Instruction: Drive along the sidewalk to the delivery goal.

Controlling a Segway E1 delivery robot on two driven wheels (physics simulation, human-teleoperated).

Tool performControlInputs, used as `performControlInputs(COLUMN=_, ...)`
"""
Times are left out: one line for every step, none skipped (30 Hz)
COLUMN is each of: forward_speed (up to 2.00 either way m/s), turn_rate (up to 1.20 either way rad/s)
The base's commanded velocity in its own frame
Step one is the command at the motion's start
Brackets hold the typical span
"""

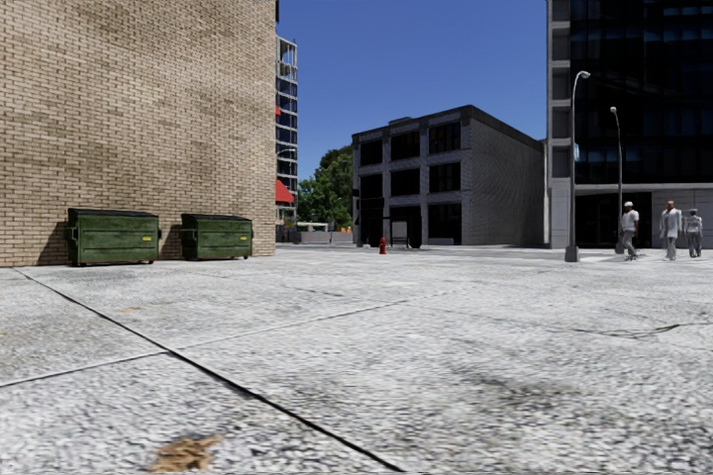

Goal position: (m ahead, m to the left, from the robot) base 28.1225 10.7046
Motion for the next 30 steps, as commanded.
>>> performControlInputs(forward_speed=2.00, turn_rate=0.00)
performControlInputs(forward_speed=2.00, turn_rate=0.00)
performControlInputs(forward_speed=2.00, turn_rate=0.00)
performControlInputs(forward_speed=2.00, turn_rate=0.00)
performControlInputs(forward_speed=2.00, turn_rate=0.00)
performControlInputs(forward_speed=2.00, turn_rate=0.00)
performControlInputs(forward_speed=2.00, turn_rate=0.00)
performControlInputs(forward_speed=2.00, turn_rate=0.00)
performControlInputs(forward_speed=2.00, turn_rate=0.00)
performControlInputs(forward_speed=2.00, turn_rate=0.00)
performControlInputs(forward_speed=2.00, turn_rate=0.00)
performControlInputs(forward_speed=2.00, turn_rate=0.00)
performControlInputs(forward_speed=2.00, turn_rate=0.00)
performControlInputs(forward_speed=2.00, turn_rate=0.00)
performControlInputs(forward_speed=2.00, turn_rate=0.00)
performControlInputs(forward_speed=2.00, turn_rate=0.00)
performControlInputs(forward_speed=2.00, turn_rate=0.00)
performControlInputs(forward_speed=2.00, turn_rate=0.00)
performControlInputs(forward_speed=2.00, turn_rate=0.00)
performControlInputs(forward_speed=2.00, turn_rate=0.00)
performControlInputs(forward_speed=2.00, turn_rate=0.00)
performControlInputs(forward_speed=2.00, turn_rate=0.00)
performControlInputs(forward_speed=2.00, turn_rate=0.00)
performControlInputs(forward_speed=2.00, turn_rate=0.00)
performControlInputs(forward_speed=2.00, turn_rate=0.00)
performControlInputs(forward_speed=2.00, turn_rate=0.00)
performControlInputs(forward_speed=2.00, turn_rate=0.00)
performControlInputs(forward_speed=2.00, turn_rate=0.00)
performControlInputs(forward_speed=2.00, turn_rate=0.00)
performControlInputs(forward_speed=2.00, turn_rate=0.00)
